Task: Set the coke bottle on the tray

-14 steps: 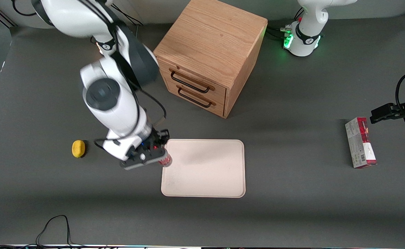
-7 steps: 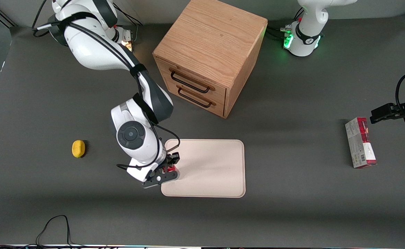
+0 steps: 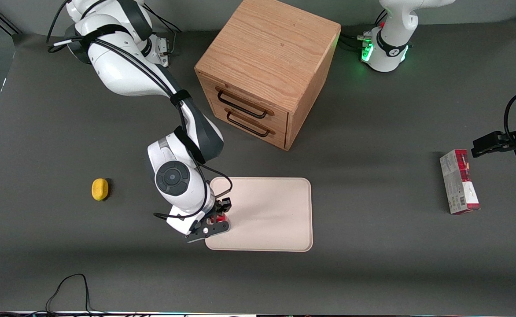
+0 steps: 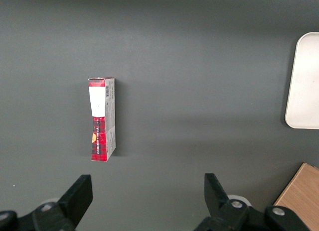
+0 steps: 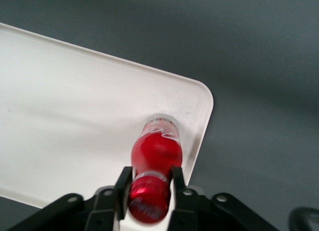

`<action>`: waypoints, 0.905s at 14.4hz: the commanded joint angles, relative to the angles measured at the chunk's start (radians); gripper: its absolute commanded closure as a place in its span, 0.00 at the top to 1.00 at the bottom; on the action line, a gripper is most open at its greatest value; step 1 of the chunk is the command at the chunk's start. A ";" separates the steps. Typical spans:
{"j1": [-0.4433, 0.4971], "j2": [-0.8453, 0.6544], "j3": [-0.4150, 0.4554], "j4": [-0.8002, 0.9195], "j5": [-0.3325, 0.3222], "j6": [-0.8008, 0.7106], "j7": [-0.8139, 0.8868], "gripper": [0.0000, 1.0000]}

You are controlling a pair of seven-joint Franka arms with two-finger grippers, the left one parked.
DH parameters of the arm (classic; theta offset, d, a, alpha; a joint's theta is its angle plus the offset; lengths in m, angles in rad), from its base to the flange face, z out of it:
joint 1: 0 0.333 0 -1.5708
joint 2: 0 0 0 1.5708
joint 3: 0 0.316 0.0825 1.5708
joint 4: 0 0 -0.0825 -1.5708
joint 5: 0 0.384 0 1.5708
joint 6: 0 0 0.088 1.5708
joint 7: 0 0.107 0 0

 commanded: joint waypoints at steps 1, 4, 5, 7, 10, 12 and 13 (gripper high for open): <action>-0.005 0.004 0.003 0.032 -0.018 -0.004 0.019 1.00; -0.005 -0.049 -0.001 0.037 -0.018 -0.086 0.023 1.00; -0.004 -0.075 -0.002 0.040 -0.018 -0.141 0.023 1.00; -0.002 -0.172 0.000 0.040 -0.017 -0.238 0.023 1.00; -0.002 -0.311 0.003 0.032 -0.020 -0.352 0.020 1.00; -0.007 -0.385 -0.008 0.016 -0.020 -0.445 0.008 1.00; -0.008 -0.423 -0.040 -0.006 -0.018 -0.494 0.008 1.00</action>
